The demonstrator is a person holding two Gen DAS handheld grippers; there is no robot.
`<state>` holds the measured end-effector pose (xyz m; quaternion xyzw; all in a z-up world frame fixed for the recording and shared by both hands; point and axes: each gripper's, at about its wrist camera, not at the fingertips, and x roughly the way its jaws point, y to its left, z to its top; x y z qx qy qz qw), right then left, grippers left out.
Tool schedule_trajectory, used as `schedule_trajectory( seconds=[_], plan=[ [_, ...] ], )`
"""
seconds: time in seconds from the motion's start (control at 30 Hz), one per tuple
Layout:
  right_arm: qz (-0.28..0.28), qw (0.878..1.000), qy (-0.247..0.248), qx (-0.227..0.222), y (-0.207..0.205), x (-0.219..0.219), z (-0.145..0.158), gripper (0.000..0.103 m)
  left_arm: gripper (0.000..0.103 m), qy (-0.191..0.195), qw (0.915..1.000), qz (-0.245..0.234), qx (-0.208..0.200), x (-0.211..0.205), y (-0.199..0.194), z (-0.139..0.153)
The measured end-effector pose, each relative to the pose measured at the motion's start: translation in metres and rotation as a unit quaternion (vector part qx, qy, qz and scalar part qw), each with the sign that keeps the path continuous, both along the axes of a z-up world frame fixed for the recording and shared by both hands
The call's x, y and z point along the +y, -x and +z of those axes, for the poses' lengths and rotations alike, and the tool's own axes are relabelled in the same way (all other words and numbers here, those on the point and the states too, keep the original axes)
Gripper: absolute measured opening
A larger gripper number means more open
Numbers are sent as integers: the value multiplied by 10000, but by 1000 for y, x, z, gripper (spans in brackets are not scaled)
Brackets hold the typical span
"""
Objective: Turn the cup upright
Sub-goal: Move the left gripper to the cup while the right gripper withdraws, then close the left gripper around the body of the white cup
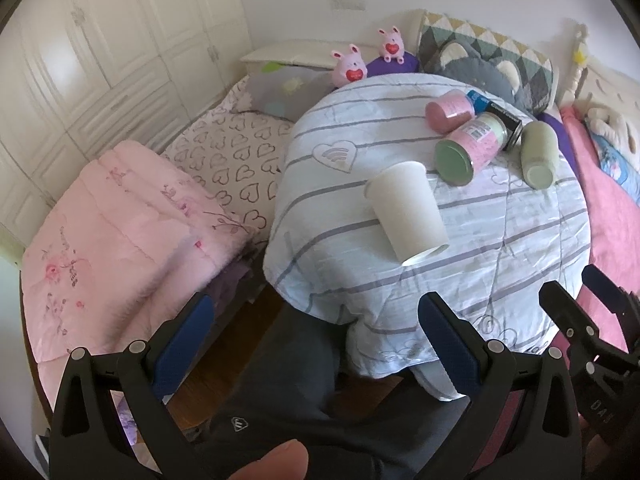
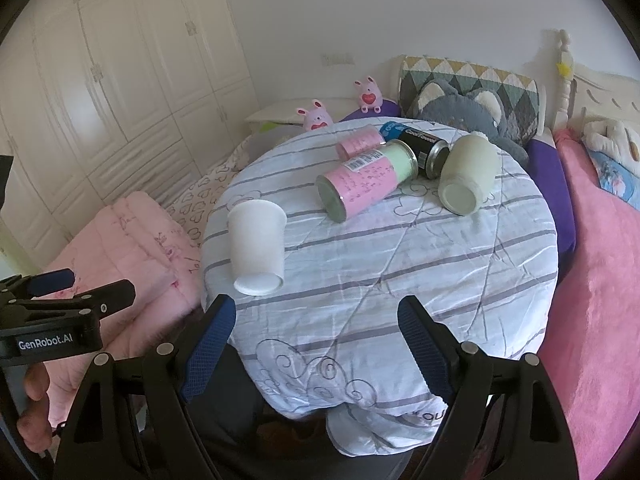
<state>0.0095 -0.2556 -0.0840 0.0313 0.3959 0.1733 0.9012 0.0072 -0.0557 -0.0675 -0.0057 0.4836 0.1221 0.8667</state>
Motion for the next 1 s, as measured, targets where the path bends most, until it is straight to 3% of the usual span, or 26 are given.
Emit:
schedule_trajectory(
  seconds=[0.37, 0.57, 1.0],
  plan=[
    [-148, 9995, 7, 290, -33, -26, -21, 85, 103, 508, 9974, 70, 512, -16, -53, -31],
    [-170, 9987, -3, 483, -51, -32, -31, 85, 103, 884, 9925, 271, 798, -17, -88, -52],
    [-99, 9967, 84, 799, -98, -31, -45, 85, 103, 1318, 9815, 690, 1204, -8, -143, -88]
  ],
)
